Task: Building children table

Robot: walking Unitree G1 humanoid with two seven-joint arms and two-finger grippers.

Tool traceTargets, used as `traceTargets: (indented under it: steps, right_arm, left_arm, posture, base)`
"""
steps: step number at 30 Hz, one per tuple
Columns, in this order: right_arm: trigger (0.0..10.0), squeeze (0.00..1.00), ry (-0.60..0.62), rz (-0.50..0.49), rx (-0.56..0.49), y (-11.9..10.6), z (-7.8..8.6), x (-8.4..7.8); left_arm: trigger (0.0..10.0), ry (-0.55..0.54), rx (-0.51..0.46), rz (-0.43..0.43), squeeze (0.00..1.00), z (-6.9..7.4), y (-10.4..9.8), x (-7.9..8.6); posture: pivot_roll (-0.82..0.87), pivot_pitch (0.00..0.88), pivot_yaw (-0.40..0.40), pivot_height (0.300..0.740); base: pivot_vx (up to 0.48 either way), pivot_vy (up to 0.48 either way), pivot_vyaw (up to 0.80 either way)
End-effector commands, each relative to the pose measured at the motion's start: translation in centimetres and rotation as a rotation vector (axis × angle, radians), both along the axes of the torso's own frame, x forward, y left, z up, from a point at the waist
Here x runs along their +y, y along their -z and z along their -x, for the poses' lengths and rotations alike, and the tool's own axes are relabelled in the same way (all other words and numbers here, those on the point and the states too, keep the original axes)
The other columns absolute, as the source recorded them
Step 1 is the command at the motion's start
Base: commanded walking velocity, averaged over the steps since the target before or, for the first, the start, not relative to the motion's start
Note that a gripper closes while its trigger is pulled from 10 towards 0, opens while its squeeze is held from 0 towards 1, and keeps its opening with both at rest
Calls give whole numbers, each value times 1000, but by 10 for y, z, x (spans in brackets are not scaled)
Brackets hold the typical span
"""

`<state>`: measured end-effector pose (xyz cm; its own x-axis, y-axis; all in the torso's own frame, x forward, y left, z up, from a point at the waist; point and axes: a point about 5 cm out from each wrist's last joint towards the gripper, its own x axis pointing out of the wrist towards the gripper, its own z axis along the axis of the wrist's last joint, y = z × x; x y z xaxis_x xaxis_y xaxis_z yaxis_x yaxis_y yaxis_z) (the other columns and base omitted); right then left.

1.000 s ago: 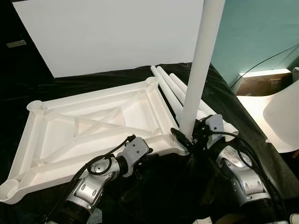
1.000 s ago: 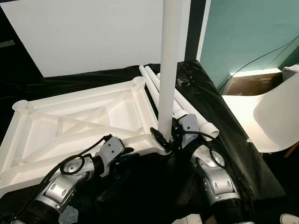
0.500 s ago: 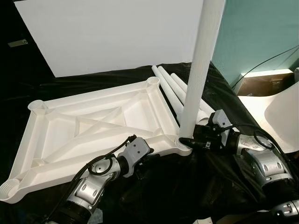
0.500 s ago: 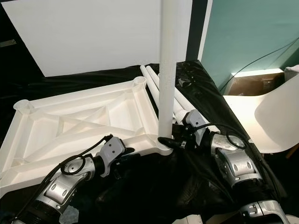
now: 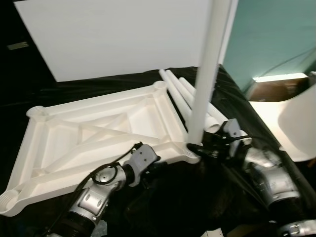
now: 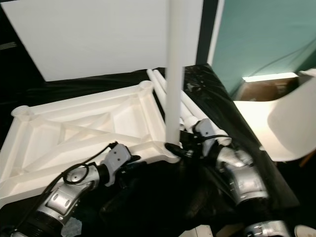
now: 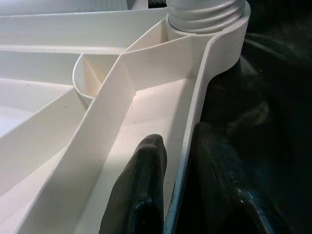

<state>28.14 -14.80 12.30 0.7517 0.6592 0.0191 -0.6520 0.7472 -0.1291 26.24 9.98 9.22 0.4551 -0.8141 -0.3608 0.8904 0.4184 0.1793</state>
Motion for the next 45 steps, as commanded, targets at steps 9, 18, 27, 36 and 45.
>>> traceTargets:
  steps: [9, 18, 27, 36, 45]
  right_arm:
    - [6588, 0, 323, -62, 6, 11, 9, -6]
    - [10000, 149, 295, -41, -1, 8, 10, 3]
    - [10000, 0, 36, 49, -51, -2, 8, 3]
    - [10000, 0, -146, 151, -78, -16, -1, -8]
    - [10000, 0, -250, 293, -65, -16, -8, -24]
  left_arm:
    - [10000, 107, 125, -54, 0, 21, 25, -6]
    - [10000, 122, 123, -56, 0, 19, 25, -8]
    - [10000, 123, 118, -54, 0, 17, 25, -10]
    - [10000, 119, 116, -50, 0, 17, 25, -11]
    - [10000, 125, 119, -46, 0, 18, 25, -12]
  posture:
    - [-20, 0, 53, 740]
    - [-30, 0, 50, 740]
    - [-36, 0, 46, 740]
    - [-37, 0, 44, 740]
    - [-40, 0, 51, 740]
  base:
    - [0, 0, 0]
    - [0, 0, 0]
    - [0, 0, 0]
    - [0, 0, 0]
    - [0, 0, 0]
